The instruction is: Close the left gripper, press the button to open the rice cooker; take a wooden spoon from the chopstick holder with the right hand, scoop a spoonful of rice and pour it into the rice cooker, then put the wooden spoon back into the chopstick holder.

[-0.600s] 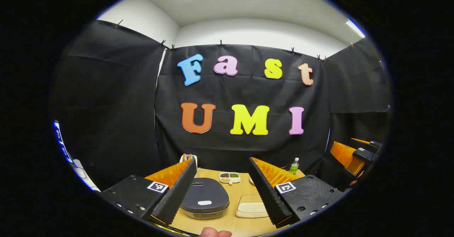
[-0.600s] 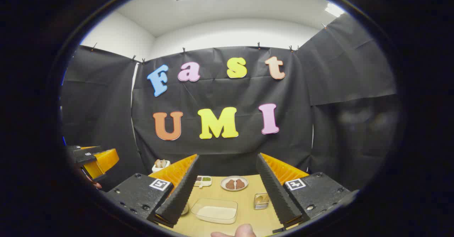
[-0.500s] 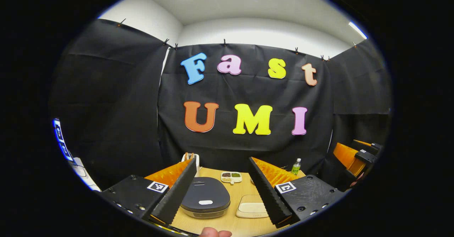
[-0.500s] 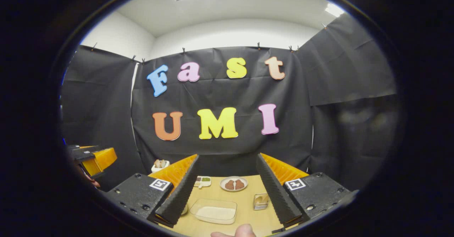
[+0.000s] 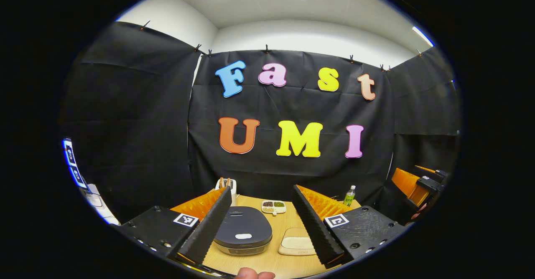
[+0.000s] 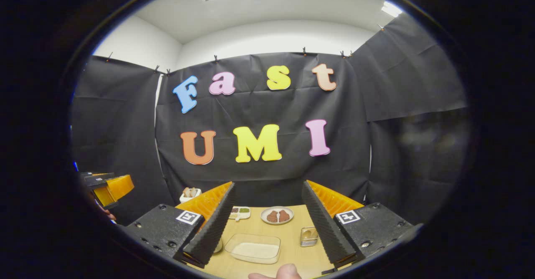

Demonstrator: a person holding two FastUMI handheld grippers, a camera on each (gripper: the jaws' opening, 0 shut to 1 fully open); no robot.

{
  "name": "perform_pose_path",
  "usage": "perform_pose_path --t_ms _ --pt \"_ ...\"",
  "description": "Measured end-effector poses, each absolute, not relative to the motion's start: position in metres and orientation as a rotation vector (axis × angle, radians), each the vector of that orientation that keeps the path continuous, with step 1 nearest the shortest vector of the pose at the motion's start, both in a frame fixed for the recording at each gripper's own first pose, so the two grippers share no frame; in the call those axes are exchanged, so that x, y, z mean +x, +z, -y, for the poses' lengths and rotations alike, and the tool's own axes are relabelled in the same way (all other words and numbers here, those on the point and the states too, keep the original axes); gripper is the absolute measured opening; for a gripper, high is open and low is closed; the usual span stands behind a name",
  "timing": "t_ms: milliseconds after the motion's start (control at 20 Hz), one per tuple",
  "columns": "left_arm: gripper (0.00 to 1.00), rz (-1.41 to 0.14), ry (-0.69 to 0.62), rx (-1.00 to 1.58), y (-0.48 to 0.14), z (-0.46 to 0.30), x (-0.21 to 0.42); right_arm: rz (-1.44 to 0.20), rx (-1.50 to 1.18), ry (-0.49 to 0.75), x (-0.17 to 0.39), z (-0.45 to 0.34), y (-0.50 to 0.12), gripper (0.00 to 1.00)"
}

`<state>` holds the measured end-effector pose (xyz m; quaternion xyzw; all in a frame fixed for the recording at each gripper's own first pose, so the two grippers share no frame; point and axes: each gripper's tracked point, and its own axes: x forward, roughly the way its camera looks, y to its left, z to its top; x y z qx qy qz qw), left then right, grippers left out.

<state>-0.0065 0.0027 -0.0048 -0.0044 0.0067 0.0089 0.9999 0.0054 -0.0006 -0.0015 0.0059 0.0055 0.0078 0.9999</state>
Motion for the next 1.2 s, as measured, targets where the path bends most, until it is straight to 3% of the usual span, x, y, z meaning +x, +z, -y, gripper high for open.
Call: perform_pose_path --t_ms 800,1200 --pt "0.95 -0.094 0.064 -0.025 -0.023 -0.002 0.001 -0.033 0.032 0.031 0.026 0.014 -0.013 1.0" --pt "0.95 -0.278 0.143 -0.057 -0.072 -0.006 0.019 -0.11 0.034 0.036 0.058 0.045 -0.049 1.0"
